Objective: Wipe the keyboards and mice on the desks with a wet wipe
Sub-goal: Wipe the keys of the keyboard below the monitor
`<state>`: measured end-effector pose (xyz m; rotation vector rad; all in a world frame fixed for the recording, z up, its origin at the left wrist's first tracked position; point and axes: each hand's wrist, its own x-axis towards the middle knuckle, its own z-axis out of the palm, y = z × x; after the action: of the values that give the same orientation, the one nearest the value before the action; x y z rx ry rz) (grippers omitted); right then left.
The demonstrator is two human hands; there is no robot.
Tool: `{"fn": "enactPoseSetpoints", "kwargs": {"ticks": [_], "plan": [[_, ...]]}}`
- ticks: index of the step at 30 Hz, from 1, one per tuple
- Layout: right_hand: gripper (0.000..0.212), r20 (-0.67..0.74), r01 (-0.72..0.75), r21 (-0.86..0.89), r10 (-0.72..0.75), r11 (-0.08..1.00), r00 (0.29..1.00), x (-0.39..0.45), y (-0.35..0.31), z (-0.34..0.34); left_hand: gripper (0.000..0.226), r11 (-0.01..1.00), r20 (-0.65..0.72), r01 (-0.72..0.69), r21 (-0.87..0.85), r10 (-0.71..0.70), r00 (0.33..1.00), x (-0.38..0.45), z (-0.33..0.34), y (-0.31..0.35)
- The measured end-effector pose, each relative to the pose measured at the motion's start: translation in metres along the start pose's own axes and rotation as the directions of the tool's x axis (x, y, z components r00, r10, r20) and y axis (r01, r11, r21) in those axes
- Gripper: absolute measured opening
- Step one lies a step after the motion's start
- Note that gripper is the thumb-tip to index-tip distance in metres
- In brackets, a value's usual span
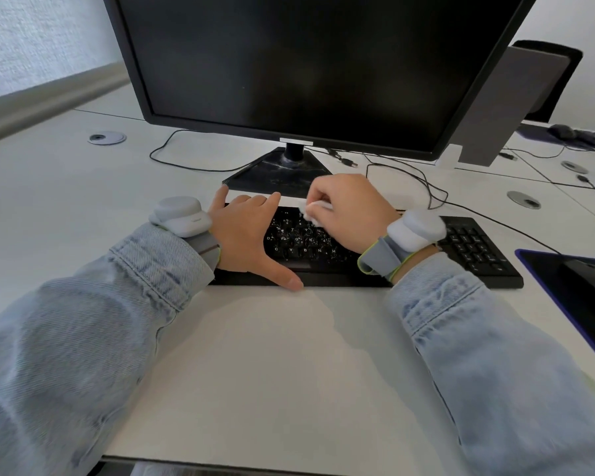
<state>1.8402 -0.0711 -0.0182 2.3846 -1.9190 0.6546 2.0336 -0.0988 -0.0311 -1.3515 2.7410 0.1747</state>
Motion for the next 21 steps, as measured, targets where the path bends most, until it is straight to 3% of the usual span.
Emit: {"fn": "enactPoseSetpoints", "kwargs": {"ticks": [4,7,10,13,21], "plan": [[0.013,0.141,-0.042,-0.092,0.054,0.995,0.989,0.001,0.011,0.002,0.162,1.000,0.000,-0.007,0.007,0.007,1.000,0.001,0.001,-0.003],[0.013,0.115,-0.109,-0.142,0.126,0.984,0.985,-0.003,0.028,-0.009,0.161,1.000,-0.034,-0.013,-0.006,0.012,0.999,-0.001,0.003,-0.007],[0.012,0.036,-0.065,-0.049,0.066,0.997,0.997,-0.002,0.015,-0.004,0.158,1.000,-0.048,-0.018,-0.025,0.017,0.999,-0.010,0.003,-0.018],[0.010,0.085,-0.005,0.016,0.004,1.000,0.996,0.000,-0.001,0.006,0.159,0.999,-0.034,-0.004,-0.038,0.003,0.999,-0.021,0.005,-0.038],[0.012,0.190,-0.078,-0.152,0.106,0.985,0.976,-0.005,0.026,-0.010,0.162,0.998,-0.044,-0.030,-0.052,0.027,0.999,-0.020,0.012,-0.050]]}}
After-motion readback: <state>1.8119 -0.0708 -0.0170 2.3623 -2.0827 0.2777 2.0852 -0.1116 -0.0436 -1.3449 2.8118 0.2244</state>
